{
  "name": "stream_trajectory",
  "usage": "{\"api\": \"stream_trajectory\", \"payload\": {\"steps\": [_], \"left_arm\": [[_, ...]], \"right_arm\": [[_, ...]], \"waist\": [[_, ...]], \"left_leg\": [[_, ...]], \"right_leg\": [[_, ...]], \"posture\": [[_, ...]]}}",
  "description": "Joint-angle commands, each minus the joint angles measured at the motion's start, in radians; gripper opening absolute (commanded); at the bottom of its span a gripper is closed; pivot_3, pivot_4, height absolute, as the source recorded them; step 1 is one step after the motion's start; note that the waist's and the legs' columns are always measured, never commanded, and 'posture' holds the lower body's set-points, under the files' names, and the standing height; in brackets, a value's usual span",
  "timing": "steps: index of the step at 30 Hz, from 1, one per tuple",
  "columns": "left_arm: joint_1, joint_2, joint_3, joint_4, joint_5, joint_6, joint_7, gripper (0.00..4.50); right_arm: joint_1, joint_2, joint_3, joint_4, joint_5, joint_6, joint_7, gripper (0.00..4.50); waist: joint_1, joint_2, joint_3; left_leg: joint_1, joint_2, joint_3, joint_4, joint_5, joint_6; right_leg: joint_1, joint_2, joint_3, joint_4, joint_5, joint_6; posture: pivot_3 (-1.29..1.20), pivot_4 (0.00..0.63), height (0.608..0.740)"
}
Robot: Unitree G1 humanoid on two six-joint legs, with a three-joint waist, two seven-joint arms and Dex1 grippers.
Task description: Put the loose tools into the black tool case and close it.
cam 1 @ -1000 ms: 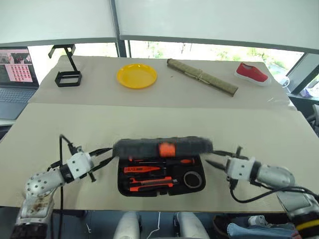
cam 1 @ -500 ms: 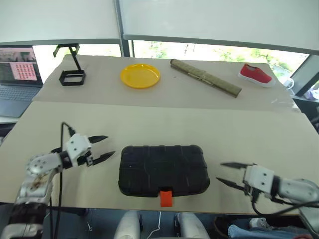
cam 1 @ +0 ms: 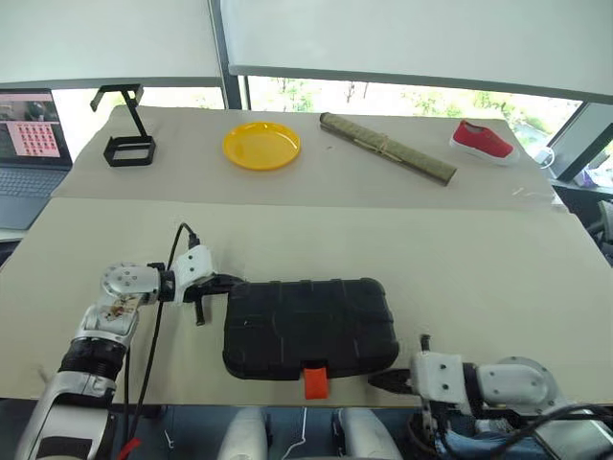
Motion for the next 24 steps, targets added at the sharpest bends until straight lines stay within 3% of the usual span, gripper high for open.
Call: {"api": "stream_trajectory", "payload": {"steps": [1,8,16,19,24], "left_arm": [[0.028,0.023,0.023,-0.032,-0.014,0.033,-0.005,0.02],[0.138,0.007,0.069,-0.137,-0.039,0.087,0.065,0.02],[0.18,-0.051,0.169,-0.241,-0.123,0.208,0.195,0.02],[0.163,-0.038,0.202,-0.253,-0.157,0.244,0.196,0.02],[0.067,0.039,0.21,-0.329,-0.254,0.363,0.089,0.02]], "right_arm": [[-0.082,0.073,0.02,0.033,-0.038,0.025,-0.062,0.0],[-0.247,0.189,0.026,0.186,-0.092,0.006,-0.12,0.0],[-0.375,0.207,-0.015,0.338,-0.072,-0.052,-0.099,0.0],[-0.369,0.189,-0.049,0.334,-0.022,-0.031,-0.068,0.0],[-0.237,0.086,-0.149,0.182,0.145,0.086,0.049,0.0]], "waist": [[0.0,0.001,0.0],[0.0,0.001,0.0],[0.009,0.001,0.001],[0.01,0.001,0.001],[0.019,0.002,0.002]], "left_leg": [[0.001,0.0,0.0,0.0,0.0,0.0],[0.001,0.0,0.0,0.0,0.0,0.0],[0.001,-0.001,0.001,0.001,0.0,0.0],[-0.003,-0.001,0.0,0.005,0.0,0.0],[-0.004,-0.001,-0.002,0.006,0.0,0.0]], "right_leg": [[0.0,0.0,0.0,0.001,0.0,0.0],[-0.001,0.0,0.001,0.003,0.0,0.0],[-0.001,-0.002,0.001,0.006,0.0,0.0],[-0.003,-0.002,0.0,0.007,0.0,0.0],[-0.003,-0.002,-0.002,0.007,0.0,0.0]], "posture": [[0.0,0.15,0.74],[0.0,0.15,0.74],[0.0,0.15,0.74],[0.0,0.15,0.74],[0.0,0.15,0.74]]}}
